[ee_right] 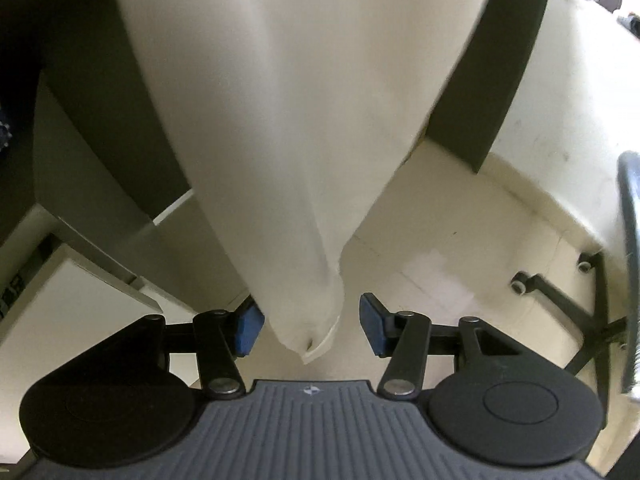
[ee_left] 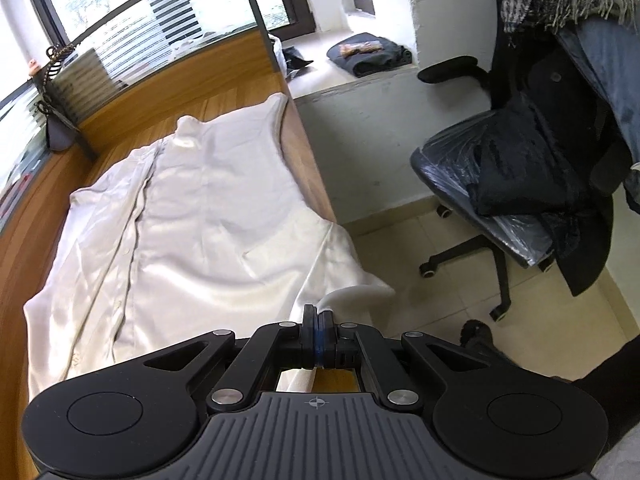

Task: Fold clothes

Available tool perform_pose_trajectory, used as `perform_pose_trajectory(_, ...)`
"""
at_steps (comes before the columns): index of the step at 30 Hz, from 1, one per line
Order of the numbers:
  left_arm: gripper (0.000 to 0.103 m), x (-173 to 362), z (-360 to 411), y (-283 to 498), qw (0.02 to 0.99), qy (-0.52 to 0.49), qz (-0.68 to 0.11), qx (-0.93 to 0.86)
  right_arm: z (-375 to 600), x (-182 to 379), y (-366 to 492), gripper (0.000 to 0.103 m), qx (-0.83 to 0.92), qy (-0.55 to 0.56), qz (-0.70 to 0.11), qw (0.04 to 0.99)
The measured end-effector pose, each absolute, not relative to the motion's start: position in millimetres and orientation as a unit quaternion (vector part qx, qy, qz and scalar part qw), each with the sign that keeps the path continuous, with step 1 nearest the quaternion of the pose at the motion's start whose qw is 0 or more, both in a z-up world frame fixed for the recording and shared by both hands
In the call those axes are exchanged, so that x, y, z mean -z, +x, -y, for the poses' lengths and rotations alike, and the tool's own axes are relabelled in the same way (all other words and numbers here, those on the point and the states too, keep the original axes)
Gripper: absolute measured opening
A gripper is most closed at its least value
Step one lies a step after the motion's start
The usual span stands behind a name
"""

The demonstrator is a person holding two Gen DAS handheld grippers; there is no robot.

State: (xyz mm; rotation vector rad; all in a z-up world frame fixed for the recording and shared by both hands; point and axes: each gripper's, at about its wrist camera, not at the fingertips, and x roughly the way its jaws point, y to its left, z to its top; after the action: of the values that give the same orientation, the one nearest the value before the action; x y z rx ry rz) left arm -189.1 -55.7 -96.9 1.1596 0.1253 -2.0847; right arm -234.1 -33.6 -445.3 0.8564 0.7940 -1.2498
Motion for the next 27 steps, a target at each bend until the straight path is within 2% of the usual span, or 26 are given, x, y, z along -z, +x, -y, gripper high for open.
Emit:
perform_pose_trajectory(5, 0.002, 93, 56, -190, 0.375, 0.455, -0.048, 0.806, 36, 463, -216, 0.055, 0.541, 0.349, -0.365, 0.673)
perform_pose_trajectory(7, 0.002, 93, 55, -190, 0.377, 0.455, -0.048, 0.805, 38, 465, -215, 0.041, 0.547, 0.344, -0.366, 0.67)
perform_pose_trajectory(9, 0.002, 94, 55, -191, 0.376, 0.456, -0.048, 0.806, 39, 465, -219, 0.016, 0.556, 0.35, -0.361, 0.662)
perform_pose_trajectory(11, 0.002, 96, 54, -191, 0.374, 0.455, -0.048, 0.807, 38, 464, -224, 0.001, 0.563, 0.355, -0.358, 0.655)
perform_pose_trajectory(19, 0.002, 99, 52, -184, 0.381, 0.441, -0.047, 0.811, 22, 433, -269, 0.001, 0.604, 0.353, -0.355, 0.62)
perform_pose_trajectory(27, 0.002, 101, 42, -170, 0.383, 0.425, -0.069, 0.817, -9, 344, -356, 0.001, 0.686, 0.309, -0.33, 0.57)
